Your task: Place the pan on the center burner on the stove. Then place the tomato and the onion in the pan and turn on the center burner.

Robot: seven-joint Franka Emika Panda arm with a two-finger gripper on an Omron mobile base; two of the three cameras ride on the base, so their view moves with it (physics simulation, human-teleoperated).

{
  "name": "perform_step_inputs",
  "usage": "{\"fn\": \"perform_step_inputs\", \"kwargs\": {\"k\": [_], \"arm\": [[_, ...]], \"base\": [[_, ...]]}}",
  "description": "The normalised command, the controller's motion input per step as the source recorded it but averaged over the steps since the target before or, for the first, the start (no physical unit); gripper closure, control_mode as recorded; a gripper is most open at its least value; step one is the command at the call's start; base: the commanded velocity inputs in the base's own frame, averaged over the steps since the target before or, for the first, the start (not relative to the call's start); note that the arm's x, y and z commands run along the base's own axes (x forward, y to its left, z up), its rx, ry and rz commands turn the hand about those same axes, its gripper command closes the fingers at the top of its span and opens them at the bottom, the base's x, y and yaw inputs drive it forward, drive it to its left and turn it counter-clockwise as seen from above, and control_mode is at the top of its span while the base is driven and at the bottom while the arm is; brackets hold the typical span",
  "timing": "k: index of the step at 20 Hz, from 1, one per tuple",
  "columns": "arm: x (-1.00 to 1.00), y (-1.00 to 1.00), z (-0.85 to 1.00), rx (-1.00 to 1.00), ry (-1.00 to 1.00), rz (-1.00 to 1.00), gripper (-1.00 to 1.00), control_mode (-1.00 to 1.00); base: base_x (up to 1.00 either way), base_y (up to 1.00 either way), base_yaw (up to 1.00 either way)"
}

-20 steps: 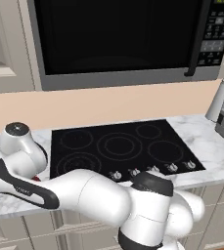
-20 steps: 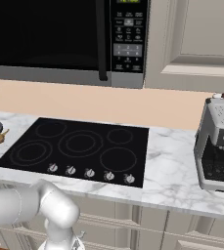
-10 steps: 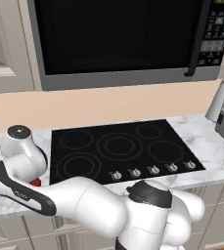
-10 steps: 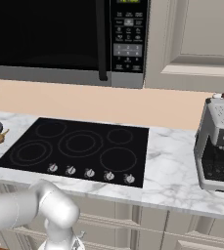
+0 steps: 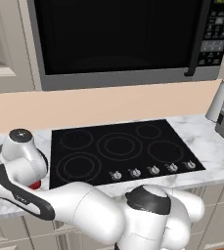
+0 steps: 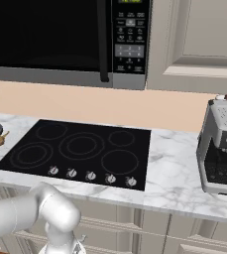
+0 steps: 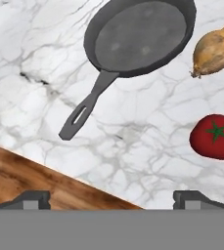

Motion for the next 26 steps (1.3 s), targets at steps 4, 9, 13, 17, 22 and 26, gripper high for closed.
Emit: {"fn": "perform_step_inputs", "kwargs": {"k": [4, 9, 13, 17, 22, 26], "arm": [[0.13, 0.00, 0.00, 0.00, 0.00, -0.03, -1.00, -1.00], [0.18, 0.00, 0.00, 0.01, 0.00, -0.04, -1.00, -1.00], [0.21, 0.02, 0.00, 0.03, 0.03, -0.03, -1.00, -1.00], [0.17, 0.10, -0.02, 0.01, 0.08, -0.01, -1.00, -1.00], [0.15, 0.14, -0.08, 0.00, 0.10, -0.01, -1.00, -1.00], [0.11, 0.21, -0.11, 0.00, 0.10, -0.02, -1.00, -1.00]], "base": [[0.00, 0.00, 0.00], [0.00, 0.00, 0.00], [0.00, 0.00, 0.00], [0.00, 0.00, 0.00], [0.00, 0.00, 0.00], [0.00, 0.00, 0.00]]}}
